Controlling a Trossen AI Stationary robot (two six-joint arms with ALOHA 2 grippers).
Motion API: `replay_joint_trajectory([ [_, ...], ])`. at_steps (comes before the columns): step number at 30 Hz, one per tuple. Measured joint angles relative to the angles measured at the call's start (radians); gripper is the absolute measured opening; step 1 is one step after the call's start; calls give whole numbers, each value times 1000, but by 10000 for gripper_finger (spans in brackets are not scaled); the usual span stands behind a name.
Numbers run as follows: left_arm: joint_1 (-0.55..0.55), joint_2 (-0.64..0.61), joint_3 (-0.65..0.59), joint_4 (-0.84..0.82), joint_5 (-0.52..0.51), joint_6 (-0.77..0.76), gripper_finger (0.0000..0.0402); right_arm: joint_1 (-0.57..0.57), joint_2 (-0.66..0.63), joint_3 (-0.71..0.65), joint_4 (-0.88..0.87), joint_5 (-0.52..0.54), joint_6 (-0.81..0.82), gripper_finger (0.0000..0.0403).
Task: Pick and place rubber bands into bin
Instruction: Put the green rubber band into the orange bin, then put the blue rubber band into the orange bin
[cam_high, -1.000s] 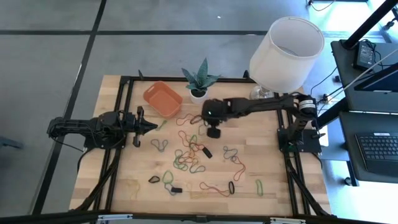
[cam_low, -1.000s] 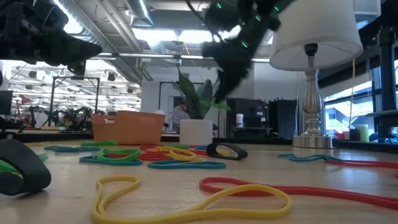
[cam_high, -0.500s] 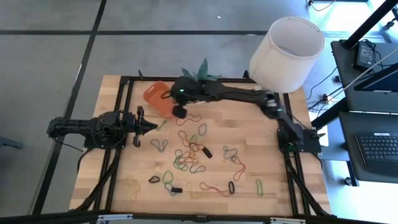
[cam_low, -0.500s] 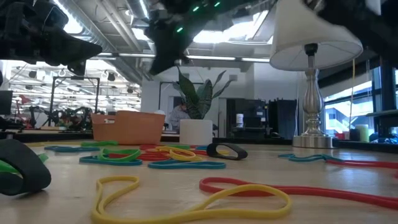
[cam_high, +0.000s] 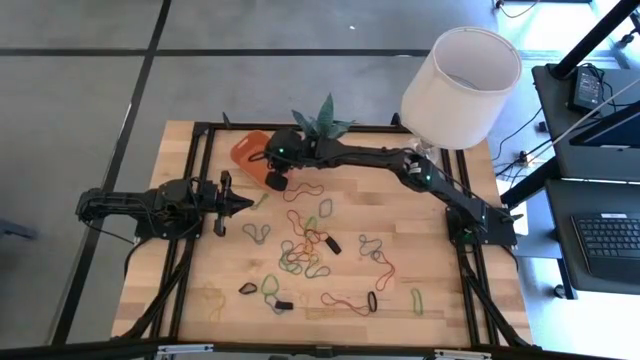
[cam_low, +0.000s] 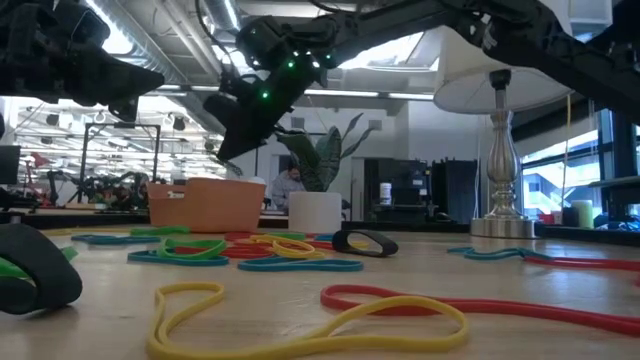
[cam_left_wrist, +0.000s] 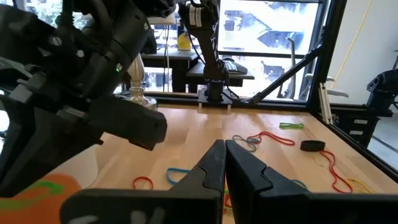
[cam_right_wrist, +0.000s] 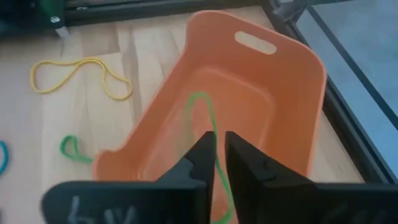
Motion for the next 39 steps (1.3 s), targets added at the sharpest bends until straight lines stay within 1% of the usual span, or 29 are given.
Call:
replay_joint_trajectory([
  [11, 0, 0, 0, 0, -1, 0, 6, -1, -1, 0, 6, 1, 32, 113],
  [16, 0, 0, 0, 0, -1, 0, 6, -1, -40, 0, -39, 0, 94, 124],
  [18, 0, 0, 0, 0, -1, 0, 6, -1, -77, 0, -79, -1, 97, 114],
  [20, 0, 0, 0, 0, -2, 0, 6, 1, -115, 0, -131, -1, 77, 93],
  [24, 0, 0, 0, 0, -2, 0, 6, 16, -172, 1, -246, 0, 55, 22],
  [25, 0, 0, 0, 0, -2, 0, 6, 24, -181, 1, -272, -1, 50, 11],
  [28, 0, 0, 0, 0, -3, 0, 6, 52, -195, -20, -309, -2, 55, 11],
  [31, 0, 0, 0, -1, -4, 0, 6, 84, -218, -104, -308, -3, 81, 6],
  [33, 0, 0, 0, -2, -4, 0, 6, 105, -256, -209, -277, -3, 110, 4],
  [36, 0, 2, 0, -3, -4, 0, 6, 131, -354, -435, -124, -3, 189, 7],
  [39, 0, 4, 0, -4, -10, 0, 6, 154, -485, -682, 80, -3, 264, 5],
])
